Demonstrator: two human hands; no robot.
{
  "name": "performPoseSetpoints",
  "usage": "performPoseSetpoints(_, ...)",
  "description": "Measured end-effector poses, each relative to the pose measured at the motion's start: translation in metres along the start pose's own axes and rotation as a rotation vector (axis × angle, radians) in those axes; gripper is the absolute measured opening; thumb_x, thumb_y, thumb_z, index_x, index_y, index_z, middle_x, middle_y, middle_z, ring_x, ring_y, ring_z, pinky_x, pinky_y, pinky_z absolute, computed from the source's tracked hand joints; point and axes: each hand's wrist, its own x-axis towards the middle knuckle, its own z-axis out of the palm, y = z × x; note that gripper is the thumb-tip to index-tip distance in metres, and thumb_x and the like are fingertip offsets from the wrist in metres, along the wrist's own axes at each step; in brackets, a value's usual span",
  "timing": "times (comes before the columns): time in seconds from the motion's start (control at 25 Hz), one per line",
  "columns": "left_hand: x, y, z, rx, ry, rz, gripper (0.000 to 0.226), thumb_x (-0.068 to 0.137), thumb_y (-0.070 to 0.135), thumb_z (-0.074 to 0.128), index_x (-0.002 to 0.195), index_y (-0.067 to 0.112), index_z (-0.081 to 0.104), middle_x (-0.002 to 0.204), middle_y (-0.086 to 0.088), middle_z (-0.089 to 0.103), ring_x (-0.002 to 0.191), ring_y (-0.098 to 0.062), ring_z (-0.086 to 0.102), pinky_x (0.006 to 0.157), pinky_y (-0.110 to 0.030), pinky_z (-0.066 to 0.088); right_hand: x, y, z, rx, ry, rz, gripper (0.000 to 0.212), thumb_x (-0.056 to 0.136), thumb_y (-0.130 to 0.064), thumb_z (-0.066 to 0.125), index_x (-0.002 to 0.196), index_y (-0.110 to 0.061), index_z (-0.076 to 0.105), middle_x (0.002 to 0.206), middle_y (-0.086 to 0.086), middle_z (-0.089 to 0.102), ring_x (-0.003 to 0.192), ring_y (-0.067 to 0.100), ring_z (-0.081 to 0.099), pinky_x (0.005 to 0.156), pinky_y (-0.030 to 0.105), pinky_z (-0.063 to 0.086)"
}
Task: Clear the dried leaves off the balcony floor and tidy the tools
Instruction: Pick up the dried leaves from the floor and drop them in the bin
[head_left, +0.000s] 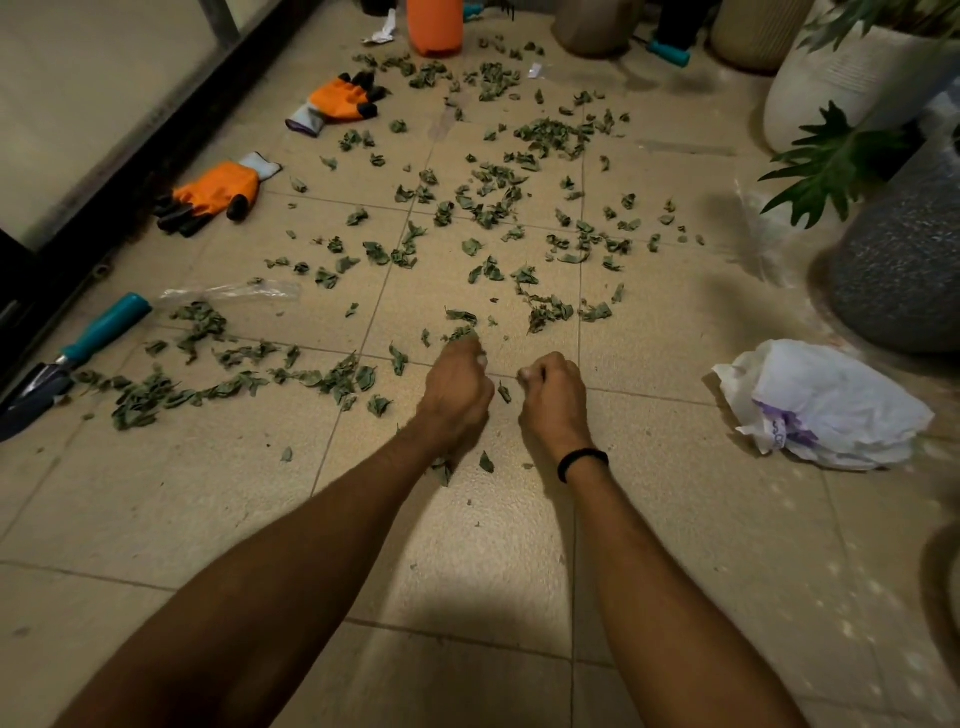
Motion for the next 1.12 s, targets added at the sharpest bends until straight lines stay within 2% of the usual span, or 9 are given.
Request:
performPoseSetpoints(0.16, 0.007, 0.006, -0.016, -0.647, 0.085, -0.561, 0.035, 0.103, 0.024, 0.035, 0.077, 0.011, 0.055, 0.072, -0.006, 0.055, 0.060, -0.019, 0.046, 0.055, -0.030, 0.038, -0.006, -0.005, -0.013, 0.623, 0.014, 0.433, 0.013, 0.103, -0.008, 0.041, 0.111, -0.007, 0.051, 0.096, 0.004, 0.068, 0.085, 0.020, 0.067, 0.068, 0.034, 0.054)
performPoseSetpoints(0.24, 0.001, 0.005, -0.022, -0.851, 0.122, -0.689, 0.043, 0.104, 0.033, 0.039, 0.068, 0.012, 0.053, 0.059, -0.005, 0.052, 0.043, -0.016, 0.040, 0.044, -0.023, 0.031, -0.014, -0.011, -0.012, 0.461, 0.013, 0.329, 0.014, 0.105, -0.018, 0.041, 0.110, -0.013, 0.053, 0.095, 0.003, 0.064, 0.078, 0.018, 0.063, 0.059, 0.031, 0.050)
performPoseSetpoints(0.36, -0.013, 0.002, -0.021, -0.823, 0.133, -0.581, 0.047, 0.106, 0.041, 0.042, 0.076, 0.009, 0.058, 0.059, -0.005, 0.058, 0.038, -0.015, 0.047, 0.040, -0.022, 0.035, -0.030, -0.013, 0.004, -0.066, -0.082, -0.060, 0.021, 0.101, -0.039, 0.050, 0.104, -0.018, 0.053, 0.099, -0.001, 0.054, 0.087, 0.016, 0.054, 0.064, 0.025, 0.042)
performPoseSetpoints(0.48, -0.024, -0.007, -0.019, -0.769, 0.149, -0.519, 0.037, 0.106, 0.035, 0.045, 0.094, 0.005, 0.063, 0.070, -0.006, 0.066, 0.056, -0.022, 0.062, 0.047, -0.026, 0.045, -0.033, -0.013, 0.010, -0.163, -0.093, -0.114, 0.014, 0.101, -0.026, 0.050, 0.092, -0.016, 0.048, 0.094, 0.001, 0.051, 0.084, 0.018, 0.050, 0.063, 0.026, 0.042)
performPoseSetpoints(0.6, -0.035, -0.014, -0.025, -0.687, 0.144, -0.474, 0.034, 0.105, 0.034, 0.049, 0.097, 0.007, 0.067, 0.074, -0.004, 0.067, 0.067, -0.024, 0.065, 0.059, -0.031, 0.052, -0.028, -0.017, -0.006, 0.329, -0.068, 0.273, 0.010, 0.103, -0.019, 0.047, 0.099, -0.012, 0.054, 0.097, 0.003, 0.064, 0.077, 0.013, 0.057, 0.056, 0.017, 0.041)
performPoseSetpoints(0.68, -0.047, -0.012, -0.034, -0.520, 0.134, -0.329, 0.040, 0.104, 0.041, 0.048, 0.087, 0.010, 0.067, 0.070, 0.000, 0.064, 0.060, -0.004, 0.064, 0.056, -0.018, 0.047, -0.029, -0.019, -0.022, 0.800, -0.056, 0.542, 0.015, 0.103, -0.010, 0.043, 0.108, -0.010, 0.057, 0.092, 0.005, 0.067, 0.063, 0.011, 0.054, 0.049, 0.024, 0.041)
performPoseSetpoints(0.76, -0.060, -0.009, -0.042, -0.269, 0.105, -0.139, 0.047, 0.104, 0.047, 0.044, 0.080, 0.011, 0.063, 0.064, 0.006, 0.058, 0.052, 0.004, 0.054, 0.048, -0.012, 0.035, -0.037, -0.015, -0.032, 1.008, -0.007, 0.655, 0.024, 0.100, -0.002, 0.042, 0.111, -0.007, 0.062, 0.082, 0.005, 0.063, 0.056, 0.010, 0.047, 0.043, 0.023, 0.038)
performPoseSetpoints(0.96, -0.087, -0.004, -0.026, 0.282, -0.240, 0.207, 0.038, 0.100, 0.050, 0.047, 0.114, 0.015, 0.055, 0.101, 0.000, 0.059, 0.082, -0.012, 0.053, 0.068, -0.026, 0.040, -0.063, -0.001, -0.039, 0.428, 0.074, 0.411, 0.034, 0.101, -0.040, 0.049, 0.097, -0.012, 0.068, 0.088, 0.001, 0.068, 0.075, 0.013, 0.061, 0.060, 0.024, 0.045)
performPoseSetpoints(1.12, -0.102, -0.005, -0.001, 0.490, -0.322, 0.248, 0.032, 0.104, 0.043, 0.042, 0.117, 0.014, 0.047, 0.106, -0.008, 0.059, 0.086, -0.017, 0.052, 0.077, -0.032, 0.046, -0.090, 0.005, -0.031, -0.091, 0.032, 0.097, 0.034, 0.097, -0.051, 0.052, 0.096, -0.018, 0.058, 0.091, -0.006, 0.057, 0.079, 0.011, 0.056, 0.059, 0.019, 0.038)
